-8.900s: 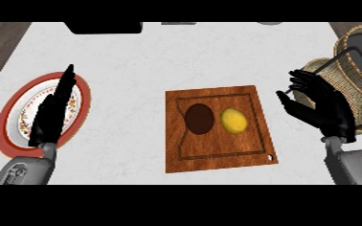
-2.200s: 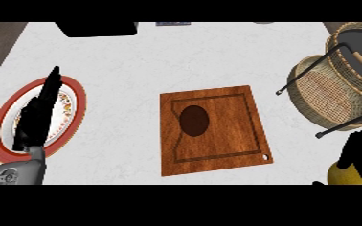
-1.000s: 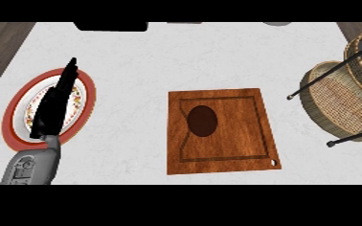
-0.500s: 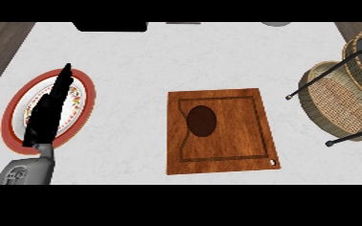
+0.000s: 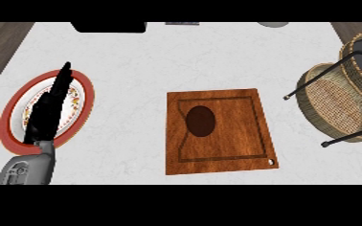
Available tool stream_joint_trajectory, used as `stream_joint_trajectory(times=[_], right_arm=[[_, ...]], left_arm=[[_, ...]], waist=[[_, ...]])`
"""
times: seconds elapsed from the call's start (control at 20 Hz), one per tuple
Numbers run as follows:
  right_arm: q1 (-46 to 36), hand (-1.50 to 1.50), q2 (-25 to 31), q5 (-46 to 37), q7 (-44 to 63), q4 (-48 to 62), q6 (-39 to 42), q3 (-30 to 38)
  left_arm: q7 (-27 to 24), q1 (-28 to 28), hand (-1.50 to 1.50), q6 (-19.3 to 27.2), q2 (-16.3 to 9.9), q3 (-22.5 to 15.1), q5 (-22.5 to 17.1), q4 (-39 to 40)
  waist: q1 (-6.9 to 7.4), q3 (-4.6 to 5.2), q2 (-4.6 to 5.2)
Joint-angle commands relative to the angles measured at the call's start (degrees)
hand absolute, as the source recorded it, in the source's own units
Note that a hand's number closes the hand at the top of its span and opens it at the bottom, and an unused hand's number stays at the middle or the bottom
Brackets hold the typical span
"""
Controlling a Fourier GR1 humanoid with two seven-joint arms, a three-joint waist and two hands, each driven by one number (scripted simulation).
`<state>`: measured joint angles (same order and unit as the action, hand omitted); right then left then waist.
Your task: Pick the lemon from the cutting board and place it in the tiered basket
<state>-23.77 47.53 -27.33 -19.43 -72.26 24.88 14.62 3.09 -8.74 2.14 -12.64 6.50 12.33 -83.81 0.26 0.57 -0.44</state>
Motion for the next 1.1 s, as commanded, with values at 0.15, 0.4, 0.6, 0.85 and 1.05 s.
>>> stream_joint_trajectory(times=[0.15,0.4,0.6,0.85,1.05], right_arm=[[-2.7,-1.5,-4.34,6.3,-1.66,6.84,1.88,4.17],[-6.49,-1.5,-3.38,10.03,-1.73,10.49,1.45,9.22],[-6.51,-1.5,1.07,13.67,0.15,11.18,3.69,14.62],[-10.09,-1.5,9.72,15.35,3.57,23.9,10.77,17.53],[-8.29,-1.5,15.87,14.84,-2.55,34.67,16.12,18.6]], left_arm=[[0.36,1.33,0.0,-1.23,-0.5,-0.43,0.26,-1.73],[-0.48,1.02,0.0,-0.35,0.47,0.45,-0.19,-0.93],[-0.49,-0.39,0.0,-0.68,-0.46,0.88,0.38,0.7],[0.52,-1.95,0.0,-0.15,0.57,0.48,0.48,1.09],[0.87,-0.96,0.0,-1.67,-0.77,1.71,-0.83,0.04]], waist=[[0.15,-0.58,0.47],[0.04,-0.57,0.46],[-0.29,-0.57,0.44],[0.03,-0.6,0.59],[0.64,-0.67,0.81]])
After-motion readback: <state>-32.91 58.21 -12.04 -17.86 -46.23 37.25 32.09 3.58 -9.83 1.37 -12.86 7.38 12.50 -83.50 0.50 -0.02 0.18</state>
